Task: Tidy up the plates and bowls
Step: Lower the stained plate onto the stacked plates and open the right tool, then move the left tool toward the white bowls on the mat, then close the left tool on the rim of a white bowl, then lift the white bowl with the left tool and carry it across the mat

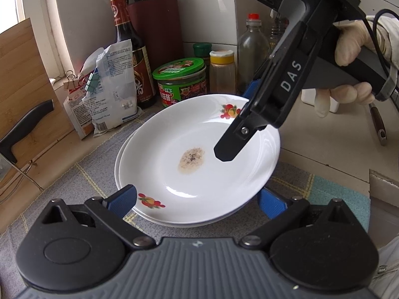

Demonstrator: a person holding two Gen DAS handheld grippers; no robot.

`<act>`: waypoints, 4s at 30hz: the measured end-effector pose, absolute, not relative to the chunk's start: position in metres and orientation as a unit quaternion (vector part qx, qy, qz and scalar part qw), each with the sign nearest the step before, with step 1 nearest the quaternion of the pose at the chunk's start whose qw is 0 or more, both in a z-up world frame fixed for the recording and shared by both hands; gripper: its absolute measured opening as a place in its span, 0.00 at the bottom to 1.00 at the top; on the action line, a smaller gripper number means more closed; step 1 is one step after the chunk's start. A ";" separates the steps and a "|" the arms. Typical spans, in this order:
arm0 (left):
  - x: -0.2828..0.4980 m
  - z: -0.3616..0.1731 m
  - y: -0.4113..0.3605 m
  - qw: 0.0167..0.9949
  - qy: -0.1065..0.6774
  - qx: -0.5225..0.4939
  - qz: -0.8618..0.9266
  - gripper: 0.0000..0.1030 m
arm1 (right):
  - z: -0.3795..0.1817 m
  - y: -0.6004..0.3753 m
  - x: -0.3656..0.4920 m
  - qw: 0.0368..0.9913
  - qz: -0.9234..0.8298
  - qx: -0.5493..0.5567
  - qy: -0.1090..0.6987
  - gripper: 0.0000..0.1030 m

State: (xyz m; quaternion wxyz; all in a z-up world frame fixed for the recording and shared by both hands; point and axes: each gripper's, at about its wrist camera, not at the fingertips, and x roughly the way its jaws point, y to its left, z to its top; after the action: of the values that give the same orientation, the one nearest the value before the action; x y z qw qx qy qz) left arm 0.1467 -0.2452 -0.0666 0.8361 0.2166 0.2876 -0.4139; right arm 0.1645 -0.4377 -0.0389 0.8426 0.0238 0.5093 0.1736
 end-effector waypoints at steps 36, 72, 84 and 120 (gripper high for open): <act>0.111 -0.034 -0.121 0.947 0.272 0.070 -0.154 0.99 | -0.028 -0.343 0.118 0.907 0.203 -0.099 0.356 1.00; 0.129 -0.055 0.173 0.930 0.350 0.072 -0.091 0.99 | -0.079 -0.028 0.097 0.869 0.302 -0.159 0.359 1.00; 0.156 -0.071 0.189 0.908 0.384 0.063 -0.154 0.88 | -0.087 0.024 0.108 0.860 0.329 -0.184 0.344 1.00; 0.167 -0.077 0.181 0.875 0.433 0.041 -0.213 0.50 | -0.088 0.043 0.111 0.851 0.357 -0.197 0.330 0.83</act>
State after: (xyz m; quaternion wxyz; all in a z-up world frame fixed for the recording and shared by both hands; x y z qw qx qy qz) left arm 0.1672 0.1808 -0.0770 0.8751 0.0413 0.4328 -0.2128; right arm 0.1108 0.0425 -0.0879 0.8513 -0.1973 0.3299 0.3570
